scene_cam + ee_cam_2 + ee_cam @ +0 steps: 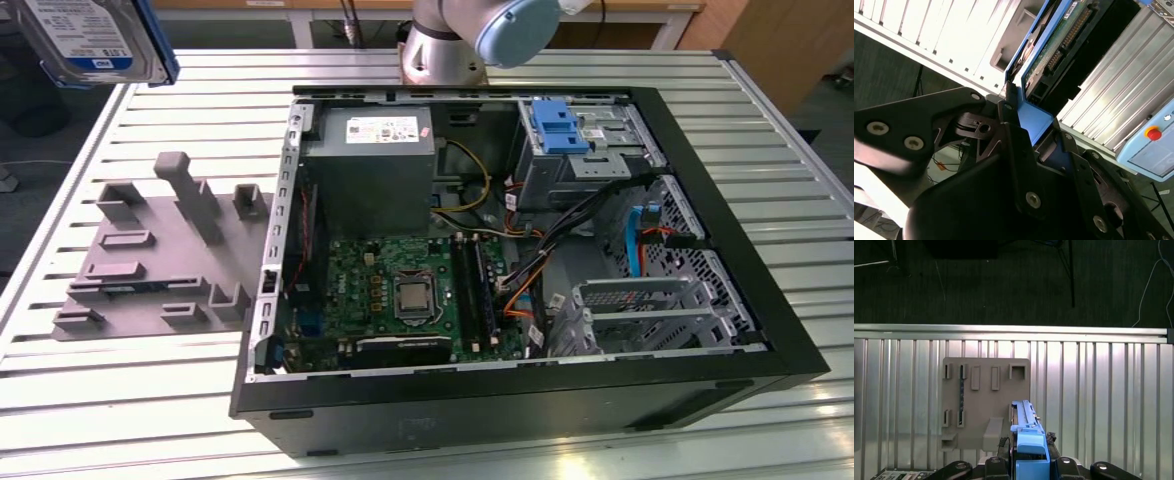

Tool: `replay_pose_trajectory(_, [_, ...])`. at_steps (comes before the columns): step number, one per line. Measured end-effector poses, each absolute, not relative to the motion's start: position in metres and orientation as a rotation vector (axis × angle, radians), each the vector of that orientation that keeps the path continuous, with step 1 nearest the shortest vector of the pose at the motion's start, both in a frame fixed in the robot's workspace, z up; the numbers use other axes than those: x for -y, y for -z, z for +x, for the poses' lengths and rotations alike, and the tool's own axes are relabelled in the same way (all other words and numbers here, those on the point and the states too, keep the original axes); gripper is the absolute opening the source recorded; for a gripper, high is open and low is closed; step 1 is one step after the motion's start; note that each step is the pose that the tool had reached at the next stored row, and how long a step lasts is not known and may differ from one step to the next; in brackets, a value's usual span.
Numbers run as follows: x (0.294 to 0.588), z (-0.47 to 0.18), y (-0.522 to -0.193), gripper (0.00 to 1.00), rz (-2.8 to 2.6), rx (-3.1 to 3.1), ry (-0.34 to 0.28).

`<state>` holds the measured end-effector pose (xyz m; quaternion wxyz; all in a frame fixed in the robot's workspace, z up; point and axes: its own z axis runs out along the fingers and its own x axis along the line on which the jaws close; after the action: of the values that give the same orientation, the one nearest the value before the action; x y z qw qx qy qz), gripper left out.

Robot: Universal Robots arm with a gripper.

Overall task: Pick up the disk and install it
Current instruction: 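Pick up the disk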

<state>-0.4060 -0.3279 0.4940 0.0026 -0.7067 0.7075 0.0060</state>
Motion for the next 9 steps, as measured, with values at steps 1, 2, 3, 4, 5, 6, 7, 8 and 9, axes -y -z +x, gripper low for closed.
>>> replay_pose_trajectory(1, [0.3279, -0.4054, -0.494, 0.36, -2.217, -2.219, -0.019])
replay_pose_trajectory(2, [0.3279, -0.4048, -0.4941, 0.36, -2.217, -2.219, -0.019])
replay_pose_trajectory(3, [0.3279, -0.4041, -0.494, 0.36, -2.217, -2.219, -0.019])
replay_pose_trajectory(4, [0.3279, -0.4034, -0.494, 0.36, -2.217, -2.219, -0.019])
replay_pose_trajectory(5, [0.3279, -0.4026, -0.494, 0.36, -2.217, -2.219, -0.019])
replay_pose_trajectory(6, [0.3279, -0.4018, -0.494, 0.36, -2.217, -2.219, -0.019])
replay_pose_trajectory(7, [0.3279, -0.401, -0.494, 0.36, -2.217, -2.219, -0.019])
replay_pose_trajectory(8, [0.3279, -0.4003, -0.494, 0.36, -2.217, -2.219, -0.019])
replay_pose_trajectory(9, [0.3279, -0.3996, -0.494, 0.36, -2.217, -2.219, -0.019])
